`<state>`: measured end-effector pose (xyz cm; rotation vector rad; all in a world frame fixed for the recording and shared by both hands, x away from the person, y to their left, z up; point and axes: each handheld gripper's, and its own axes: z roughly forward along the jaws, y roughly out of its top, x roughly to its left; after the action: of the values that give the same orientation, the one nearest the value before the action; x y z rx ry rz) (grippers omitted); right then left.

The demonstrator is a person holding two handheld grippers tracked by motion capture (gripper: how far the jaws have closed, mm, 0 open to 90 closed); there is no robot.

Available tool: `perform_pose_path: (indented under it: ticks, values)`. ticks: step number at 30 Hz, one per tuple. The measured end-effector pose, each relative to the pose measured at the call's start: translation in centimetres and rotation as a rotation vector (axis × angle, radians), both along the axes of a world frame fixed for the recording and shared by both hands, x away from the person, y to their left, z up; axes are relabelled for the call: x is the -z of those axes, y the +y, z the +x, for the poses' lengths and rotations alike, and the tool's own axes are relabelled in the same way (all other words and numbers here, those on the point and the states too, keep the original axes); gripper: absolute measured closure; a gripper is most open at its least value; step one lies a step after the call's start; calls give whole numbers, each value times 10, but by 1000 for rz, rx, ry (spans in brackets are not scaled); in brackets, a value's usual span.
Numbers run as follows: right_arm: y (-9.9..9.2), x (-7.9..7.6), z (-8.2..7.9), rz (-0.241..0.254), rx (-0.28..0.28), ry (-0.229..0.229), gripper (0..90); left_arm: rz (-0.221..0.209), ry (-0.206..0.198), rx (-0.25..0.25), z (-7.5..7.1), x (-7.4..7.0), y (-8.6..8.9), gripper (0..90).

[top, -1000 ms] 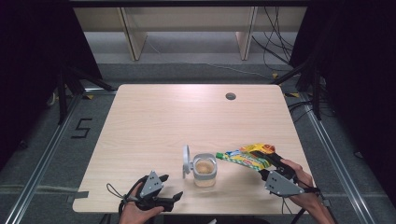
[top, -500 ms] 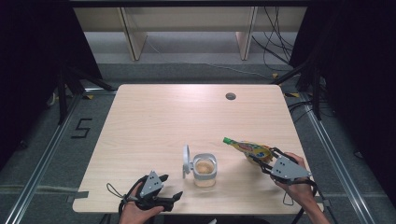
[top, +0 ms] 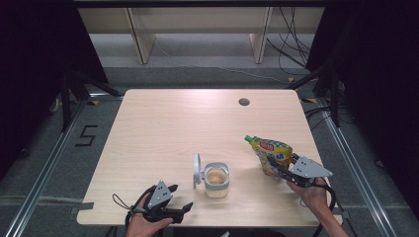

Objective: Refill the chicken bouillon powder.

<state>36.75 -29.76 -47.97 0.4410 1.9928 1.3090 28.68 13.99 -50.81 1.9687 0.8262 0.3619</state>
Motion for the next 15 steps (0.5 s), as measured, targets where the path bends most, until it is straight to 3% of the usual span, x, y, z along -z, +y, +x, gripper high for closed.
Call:
perform_pose_path:
  ticks: [2,3,5,6,7,8,10,12,13,15]
  values:
    - [-1,0,-1,8,4,27,686,23,-4,6,0,-1,2,207]
    - [-2,0,0,24,21,9,686,34,-9,10,1,-2,3,207]
    - [-4,1,0,41,32,18,685,34,-8,8,1,-1,3,207]
    - [-5,0,-2,38,30,49,684,35,-7,10,1,-1,3,207]
    - [-6,-1,-1,37,39,30,683,10,-3,0,0,0,1,207]
    - [-8,0,-3,54,55,54,681,21,-7,1,0,-1,1,207]
    - [-9,1,-5,74,72,54,679,33,-22,19,1,-1,2,207]
    - [-13,0,-5,79,76,75,675,14,-1,-3,0,0,1,206]
    - [-15,-1,-5,72,81,90,669,27,-6,-1,1,0,2,206]
    - [-15,0,-6,84,102,86,664,17,-5,-8,1,0,2,206]
